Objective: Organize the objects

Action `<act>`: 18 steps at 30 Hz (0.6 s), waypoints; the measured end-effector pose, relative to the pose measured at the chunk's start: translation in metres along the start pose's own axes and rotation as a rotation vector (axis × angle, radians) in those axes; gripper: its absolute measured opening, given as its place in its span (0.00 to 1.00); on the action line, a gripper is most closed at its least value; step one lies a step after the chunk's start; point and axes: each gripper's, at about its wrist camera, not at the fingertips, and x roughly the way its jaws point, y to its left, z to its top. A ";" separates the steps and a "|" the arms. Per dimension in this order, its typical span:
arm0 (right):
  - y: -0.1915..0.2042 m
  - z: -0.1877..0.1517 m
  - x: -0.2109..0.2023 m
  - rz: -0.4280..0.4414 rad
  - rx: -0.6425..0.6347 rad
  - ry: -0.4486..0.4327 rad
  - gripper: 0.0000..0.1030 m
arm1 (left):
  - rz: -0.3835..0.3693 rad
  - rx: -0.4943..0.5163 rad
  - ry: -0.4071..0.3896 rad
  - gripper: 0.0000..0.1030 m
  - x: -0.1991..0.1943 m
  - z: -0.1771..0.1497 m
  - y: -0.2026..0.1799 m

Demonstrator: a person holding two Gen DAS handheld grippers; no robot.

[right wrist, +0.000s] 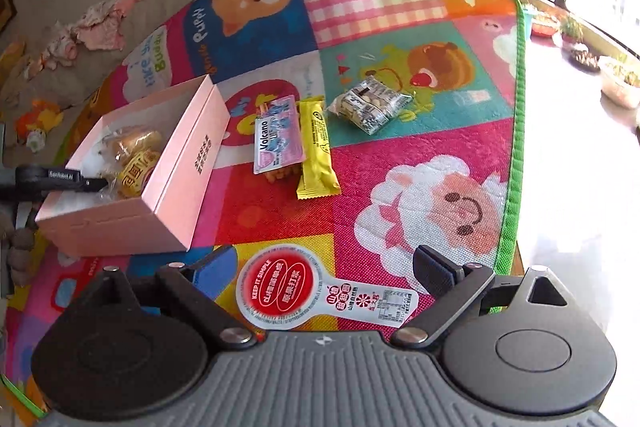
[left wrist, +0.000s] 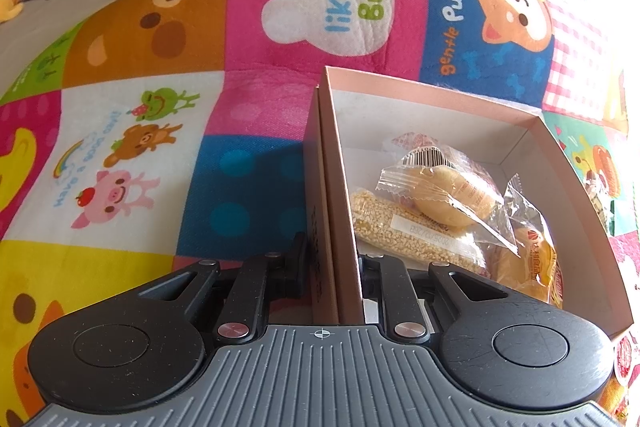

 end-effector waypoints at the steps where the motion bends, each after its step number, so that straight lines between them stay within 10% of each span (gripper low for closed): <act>1: -0.008 0.001 0.002 0.015 0.046 0.008 0.92 | 0.001 0.001 0.001 0.19 0.000 0.000 0.000; 9: -0.012 -0.034 -0.009 0.171 0.134 0.091 0.92 | -0.002 0.000 -0.002 0.19 0.000 0.000 0.001; 18: -0.025 -0.049 -0.020 0.108 0.265 0.054 1.00 | -0.004 -0.005 -0.005 0.19 0.000 0.000 0.003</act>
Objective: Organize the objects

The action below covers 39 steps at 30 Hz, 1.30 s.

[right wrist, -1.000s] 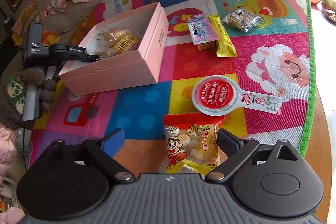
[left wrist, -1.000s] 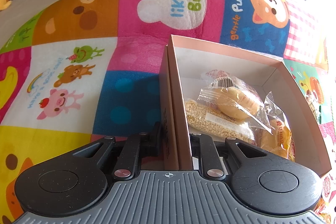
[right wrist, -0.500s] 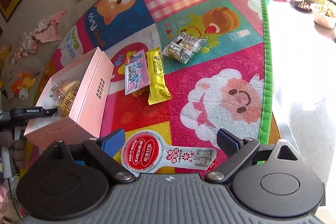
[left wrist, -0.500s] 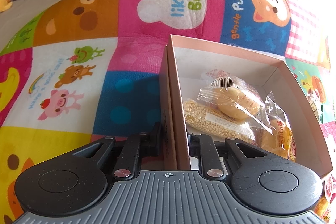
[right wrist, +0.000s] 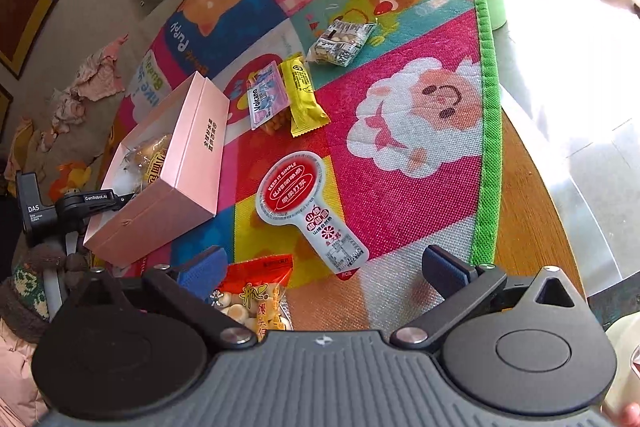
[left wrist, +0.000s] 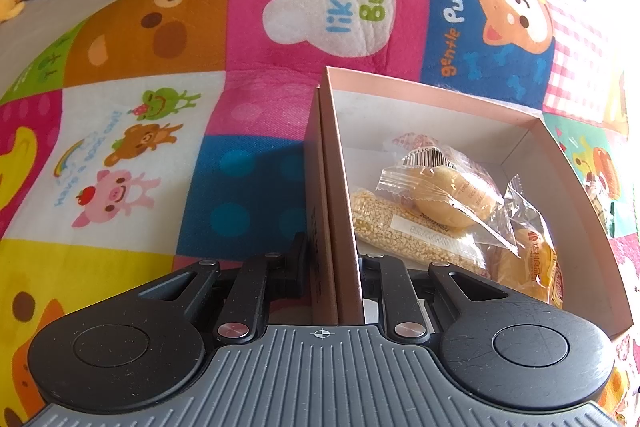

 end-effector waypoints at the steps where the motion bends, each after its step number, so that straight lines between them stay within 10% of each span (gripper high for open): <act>1: 0.000 0.000 0.001 -0.005 0.020 -0.009 1.00 | 0.000 -0.001 -0.001 0.19 0.000 0.000 0.000; 11: 0.009 0.006 0.004 -0.023 -0.091 0.048 1.00 | 0.001 0.001 -0.002 0.19 0.001 -0.001 0.000; 17: 0.052 0.015 0.020 -0.077 -0.400 -0.025 0.99 | 0.001 0.005 -0.001 0.19 0.001 0.000 0.000; 24: 0.064 0.024 0.068 -0.168 -0.487 0.048 0.86 | -0.003 0.009 -0.001 0.19 0.000 -0.001 0.001; 27: 0.075 0.018 0.068 -0.218 -0.560 0.043 0.64 | -0.004 0.007 -0.002 0.19 0.000 -0.001 0.000; 39: 0.101 -0.002 -0.002 -0.178 -0.487 0.006 0.59 | -0.019 0.022 0.033 0.19 0.001 0.004 0.002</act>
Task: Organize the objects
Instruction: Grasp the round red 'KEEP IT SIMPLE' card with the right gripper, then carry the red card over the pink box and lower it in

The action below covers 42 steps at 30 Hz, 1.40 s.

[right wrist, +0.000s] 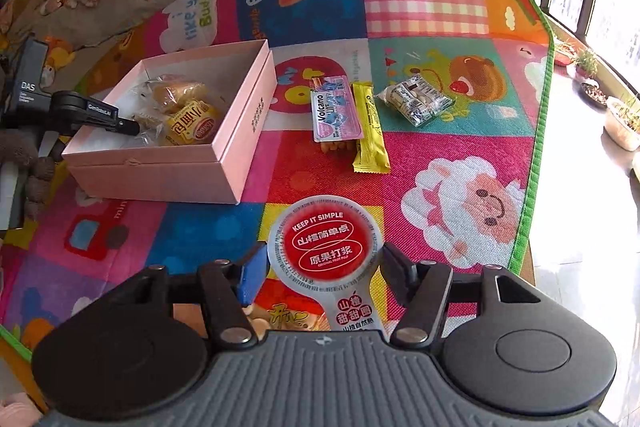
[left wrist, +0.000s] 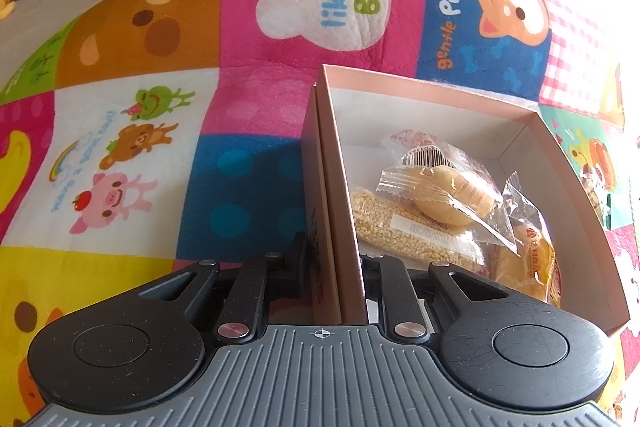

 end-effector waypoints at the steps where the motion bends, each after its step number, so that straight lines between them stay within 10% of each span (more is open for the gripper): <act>1: 0.005 -0.001 -0.008 0.025 0.004 0.003 0.59 | -0.003 -0.001 -0.002 0.19 0.000 -0.001 0.001; 11: 0.098 0.040 -0.028 0.234 -0.123 -0.005 0.59 | -0.022 -0.005 -0.031 0.19 -0.002 -0.006 0.003; 23: 0.119 0.136 0.063 0.324 0.229 -0.118 0.59 | -0.045 -0.028 -0.038 0.21 -0.002 -0.007 0.007; 42: 0.078 0.095 0.027 0.109 0.067 -0.265 0.82 | -0.045 -0.025 -0.044 0.20 -0.002 -0.007 0.008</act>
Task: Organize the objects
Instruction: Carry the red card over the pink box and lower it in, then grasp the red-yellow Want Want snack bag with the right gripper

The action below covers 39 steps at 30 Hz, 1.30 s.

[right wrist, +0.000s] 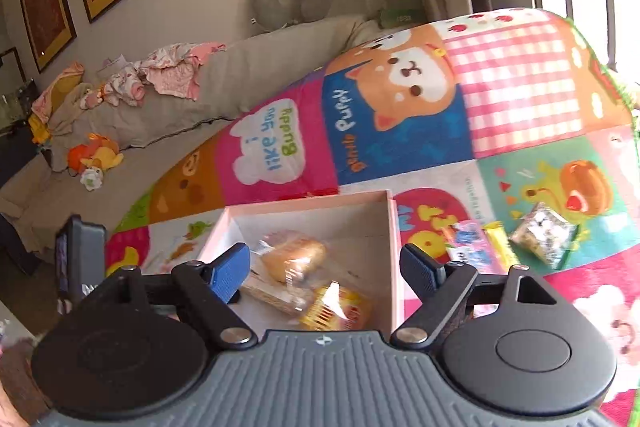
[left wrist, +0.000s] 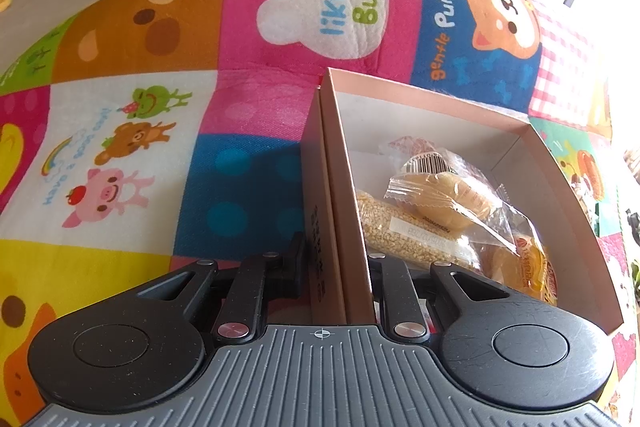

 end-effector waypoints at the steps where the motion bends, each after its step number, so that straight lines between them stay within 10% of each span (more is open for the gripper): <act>1: -0.008 -0.006 -0.007 -0.034 -0.023 0.004 0.83 | 0.000 -0.001 -0.001 0.20 0.000 0.000 0.000; 8: -0.066 -0.069 -0.050 -0.207 -0.044 0.108 0.89 | 0.002 0.004 -0.005 0.20 0.000 -0.001 -0.001; 17: -0.063 -0.150 -0.061 -0.169 -0.011 0.204 0.93 | 0.017 0.023 -0.011 0.19 0.000 -0.002 -0.004; 39: -0.040 -0.166 -0.052 -0.225 -0.068 0.158 1.00 | 0.052 0.062 -0.057 0.19 -0.001 -0.011 -0.012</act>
